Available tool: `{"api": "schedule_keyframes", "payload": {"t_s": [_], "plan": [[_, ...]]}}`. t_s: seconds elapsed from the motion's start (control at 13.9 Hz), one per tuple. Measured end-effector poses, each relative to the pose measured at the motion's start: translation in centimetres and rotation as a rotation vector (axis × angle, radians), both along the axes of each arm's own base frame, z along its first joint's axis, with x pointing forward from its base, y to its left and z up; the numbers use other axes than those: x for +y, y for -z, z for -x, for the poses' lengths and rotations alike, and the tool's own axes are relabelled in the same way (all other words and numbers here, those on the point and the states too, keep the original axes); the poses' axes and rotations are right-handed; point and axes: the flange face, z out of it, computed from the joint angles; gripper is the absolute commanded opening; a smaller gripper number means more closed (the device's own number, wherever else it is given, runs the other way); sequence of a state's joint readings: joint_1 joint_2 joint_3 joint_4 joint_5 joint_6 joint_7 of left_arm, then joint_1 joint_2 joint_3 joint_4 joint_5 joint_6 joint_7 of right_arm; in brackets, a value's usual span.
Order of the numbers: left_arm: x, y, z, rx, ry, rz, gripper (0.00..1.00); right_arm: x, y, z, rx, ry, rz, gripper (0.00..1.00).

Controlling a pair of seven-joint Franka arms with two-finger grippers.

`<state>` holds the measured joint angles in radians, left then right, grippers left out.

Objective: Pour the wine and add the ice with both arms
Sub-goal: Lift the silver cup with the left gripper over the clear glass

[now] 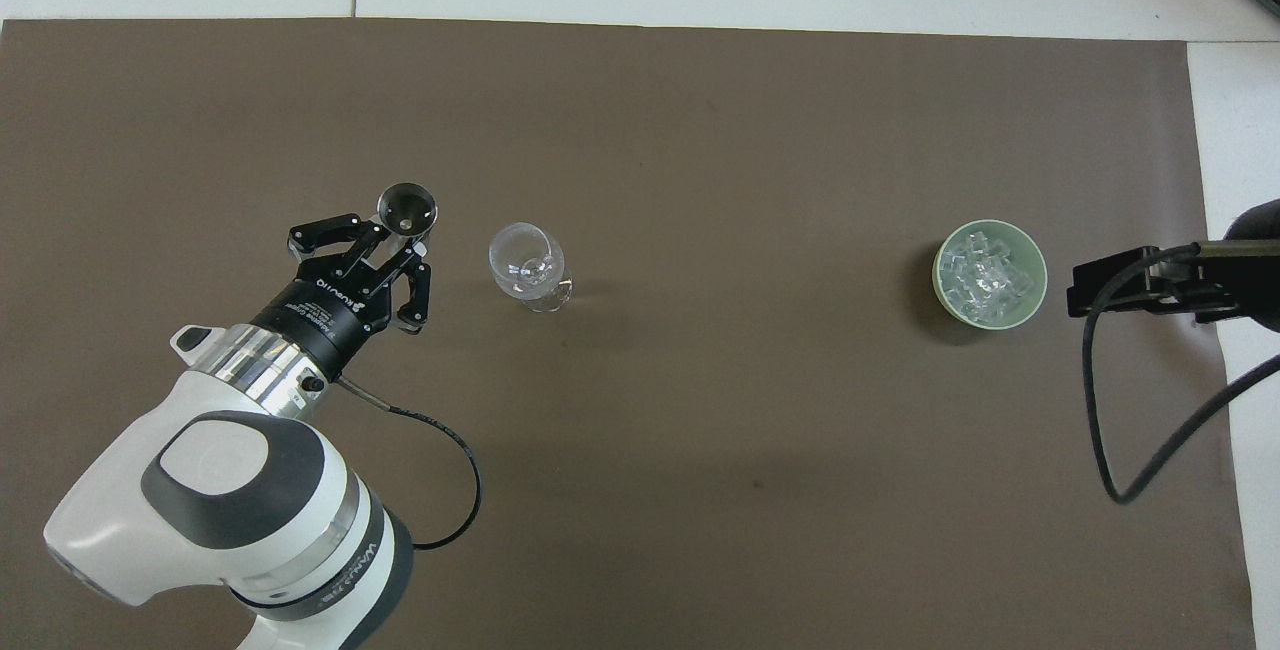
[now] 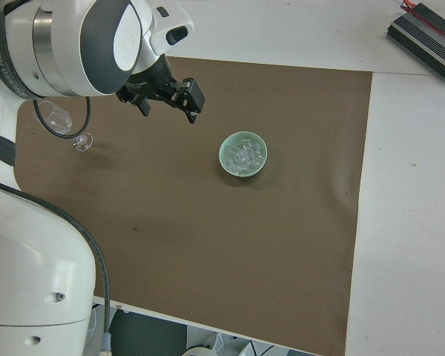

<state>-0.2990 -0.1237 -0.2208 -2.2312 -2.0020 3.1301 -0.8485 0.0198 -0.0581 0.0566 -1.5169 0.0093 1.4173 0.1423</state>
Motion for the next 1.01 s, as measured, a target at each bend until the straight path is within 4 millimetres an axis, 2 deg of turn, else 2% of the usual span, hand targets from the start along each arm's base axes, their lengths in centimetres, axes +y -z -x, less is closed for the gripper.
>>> {"api": "schedule_keyframes", "payload": {"t_s": [0.36, 0.65, 1.01], "plan": [[-1.8, -0.5, -0.3, -0.039, 0.022, -0.115, 0.00, 0.0, 0.0, 0.0, 0.000, 0.000, 0.000, 1.00], [-3.7, 0.4, 0.0, -0.064, 0.097, -0.229, 0.00, 0.0, 0.0, 0.0, 0.000, 0.000, 0.000, 1.00], [-4.4, 0.9, 0.5, -0.105, 0.172, -0.356, 0.00, 0.0, 0.0, 0.0, 0.000, 0.000, 0.000, 1.00]]}}
